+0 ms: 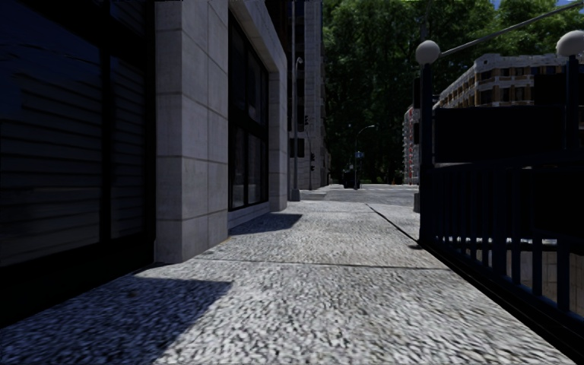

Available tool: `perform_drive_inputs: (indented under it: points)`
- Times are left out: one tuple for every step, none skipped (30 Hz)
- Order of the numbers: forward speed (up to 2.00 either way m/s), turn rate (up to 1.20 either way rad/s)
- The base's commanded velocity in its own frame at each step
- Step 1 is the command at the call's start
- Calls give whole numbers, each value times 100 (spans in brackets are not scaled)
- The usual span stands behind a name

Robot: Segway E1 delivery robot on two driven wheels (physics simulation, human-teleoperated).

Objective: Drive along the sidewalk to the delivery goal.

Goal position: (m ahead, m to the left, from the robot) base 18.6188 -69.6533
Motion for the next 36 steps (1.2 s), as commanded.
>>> perform_drive_inputs:
  points:
    - [200, -9]
    - [200, 0]
    - [200, 0]
    - [200, 0]
    - [200, 0]
    - [200, -4]
    - [200, -15]
    - [200, -15]
    - [200, -20]
    - [200, -24]
    - [200, -27]
    - [200, -28]
    - [200, -28]
    - [200, -28]
    - [200, -28]
    - [200, -28]
    - [200, -28]
    - [200, -28]
    - [200, -28]
    - [200, -28]
    - [200, -28]
    - [200, -28]
    - [200, -28]
    - [200, -28]
    - [200, -28]
    - [200, -28]
    - [200, -28]
    - [200, -28]
    - [200, -28]
    - [200, -28]
    - [200, -28]
    - [200, -28]
    - [200, -28]
    - [200, -28]
    - [200, -40]
    - [200, -40]
